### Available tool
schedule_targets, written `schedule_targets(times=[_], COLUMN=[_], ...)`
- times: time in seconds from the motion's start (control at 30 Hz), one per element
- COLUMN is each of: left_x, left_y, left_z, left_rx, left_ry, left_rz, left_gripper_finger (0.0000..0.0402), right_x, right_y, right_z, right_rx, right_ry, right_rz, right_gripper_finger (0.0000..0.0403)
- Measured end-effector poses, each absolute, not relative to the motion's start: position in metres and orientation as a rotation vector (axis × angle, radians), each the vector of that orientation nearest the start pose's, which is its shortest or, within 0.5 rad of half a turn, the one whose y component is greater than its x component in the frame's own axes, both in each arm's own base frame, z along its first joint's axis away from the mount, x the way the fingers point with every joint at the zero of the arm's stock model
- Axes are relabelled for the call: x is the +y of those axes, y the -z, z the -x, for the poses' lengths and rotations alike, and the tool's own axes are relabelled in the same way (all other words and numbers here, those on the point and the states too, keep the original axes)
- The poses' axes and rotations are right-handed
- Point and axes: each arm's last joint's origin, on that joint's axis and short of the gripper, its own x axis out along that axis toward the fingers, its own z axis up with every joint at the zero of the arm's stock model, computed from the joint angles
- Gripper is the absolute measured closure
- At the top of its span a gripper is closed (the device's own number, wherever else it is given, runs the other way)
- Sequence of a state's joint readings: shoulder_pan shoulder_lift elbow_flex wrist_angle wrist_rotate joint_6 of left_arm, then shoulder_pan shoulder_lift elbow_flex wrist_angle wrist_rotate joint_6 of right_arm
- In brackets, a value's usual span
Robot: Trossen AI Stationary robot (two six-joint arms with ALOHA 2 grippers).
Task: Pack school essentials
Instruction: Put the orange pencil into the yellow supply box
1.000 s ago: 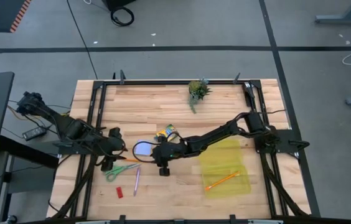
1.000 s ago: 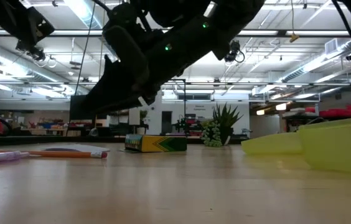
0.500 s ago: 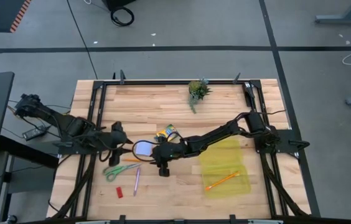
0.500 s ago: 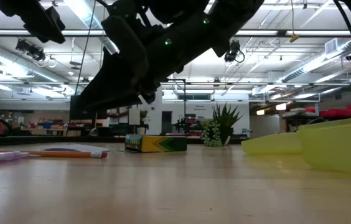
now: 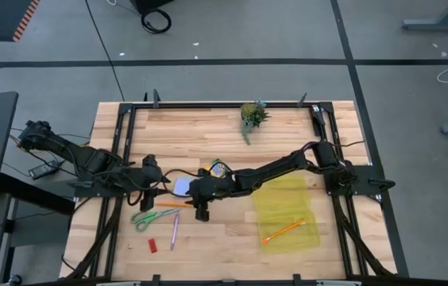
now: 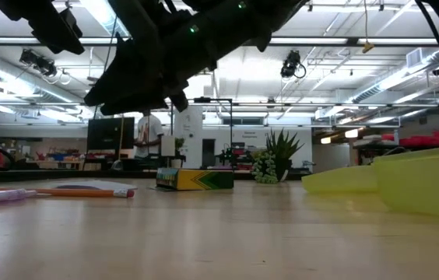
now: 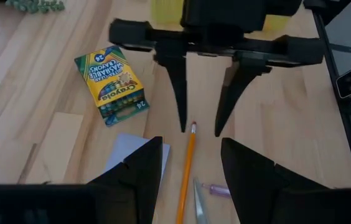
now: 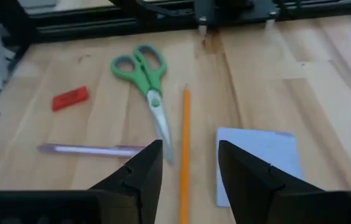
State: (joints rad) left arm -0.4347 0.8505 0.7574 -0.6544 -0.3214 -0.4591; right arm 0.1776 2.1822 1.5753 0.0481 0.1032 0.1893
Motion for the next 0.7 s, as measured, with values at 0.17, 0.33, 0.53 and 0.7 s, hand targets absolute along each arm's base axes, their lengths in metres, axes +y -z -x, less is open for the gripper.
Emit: schedule_targets(times=[0.17,0.33,0.53,0.7], left_x=[-0.061,-0.061,-0.061,-0.061], left_y=[-0.274,-0.274,-0.274,-0.274], left_z=[-0.154,-0.154,-0.154,-0.154], left_rx=[0.700,0.700,0.700,0.700], left_ry=[-0.053,-0.053,-0.053,-0.055], left_rz=[0.165,0.165,0.164,0.169], left_gripper_finger=[0.0230,0.0230,0.0230,0.0230], right_x=[0.084,0.088,0.089,0.088], right_y=[-0.176,-0.172,-0.159,-0.149], right_z=[-0.480,-0.477,-0.471,-0.466], right_rx=[0.582,0.608,0.636,0.643], right_ry=[-0.031,-0.040,-0.054,-0.066], right_rz=[-0.091,-0.069,-0.004,0.039], right_gripper_finger=[0.0241,0.0241,0.0241,0.0241])
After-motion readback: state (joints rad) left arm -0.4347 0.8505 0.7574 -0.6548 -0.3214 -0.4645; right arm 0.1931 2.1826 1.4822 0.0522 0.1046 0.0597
